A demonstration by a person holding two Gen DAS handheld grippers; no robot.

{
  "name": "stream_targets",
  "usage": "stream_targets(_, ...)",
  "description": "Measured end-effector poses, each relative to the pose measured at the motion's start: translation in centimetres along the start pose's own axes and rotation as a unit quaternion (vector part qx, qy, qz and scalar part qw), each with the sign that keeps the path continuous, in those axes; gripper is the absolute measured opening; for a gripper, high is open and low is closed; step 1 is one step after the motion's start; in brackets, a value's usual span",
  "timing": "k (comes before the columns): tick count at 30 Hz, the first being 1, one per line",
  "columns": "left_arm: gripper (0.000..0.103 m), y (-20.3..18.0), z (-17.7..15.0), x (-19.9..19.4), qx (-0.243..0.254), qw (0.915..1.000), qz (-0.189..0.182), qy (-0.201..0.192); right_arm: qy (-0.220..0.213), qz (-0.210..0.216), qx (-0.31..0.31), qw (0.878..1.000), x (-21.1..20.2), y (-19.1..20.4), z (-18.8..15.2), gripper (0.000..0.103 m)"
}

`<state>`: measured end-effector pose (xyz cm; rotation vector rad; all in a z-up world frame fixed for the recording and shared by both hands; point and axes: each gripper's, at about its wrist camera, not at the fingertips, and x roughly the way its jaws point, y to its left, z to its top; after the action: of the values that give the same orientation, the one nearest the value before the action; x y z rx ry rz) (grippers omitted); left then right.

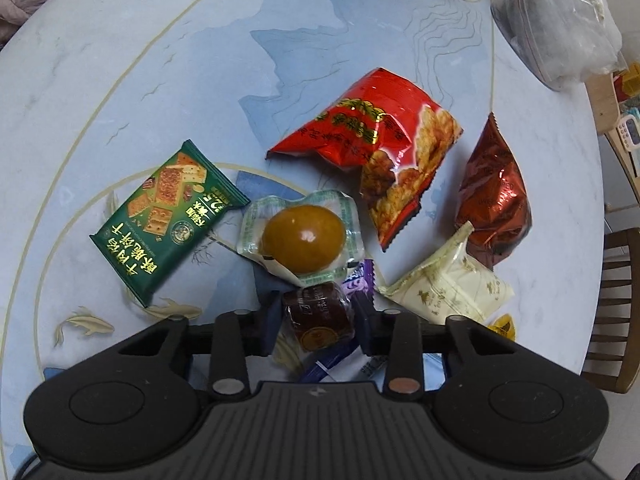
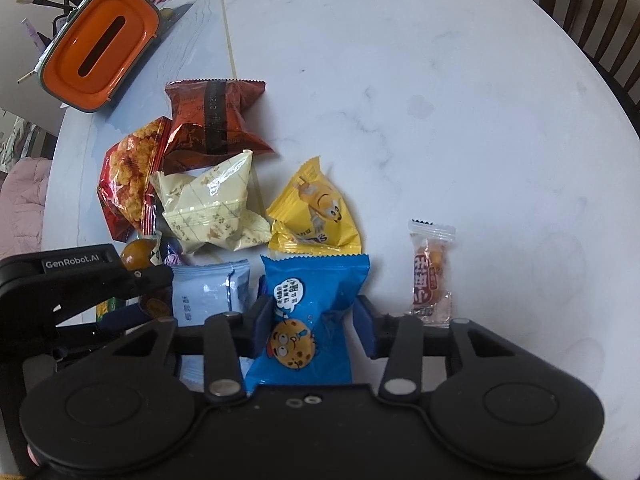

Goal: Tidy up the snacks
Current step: 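Grasp the brown chocolate with left tool while right tool grasps blue cookie packet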

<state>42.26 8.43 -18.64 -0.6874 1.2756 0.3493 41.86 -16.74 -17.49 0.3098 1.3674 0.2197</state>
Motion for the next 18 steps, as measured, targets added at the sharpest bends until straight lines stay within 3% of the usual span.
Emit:
stream_targets(10,0.035,0.0,-0.7,-0.5,0.011,0.9999,0.007,-0.007,-0.007,0.001,-0.021,1.0,-0.5,0.2,-0.5,0.031)
stream_targets(18,0.035,-0.2,-1.7,-3.4,0.032,0.9992,-0.009,-0.023,-0.022,0.011,-0.035,0.999,-2.6,0.5,-0.8,0.028)
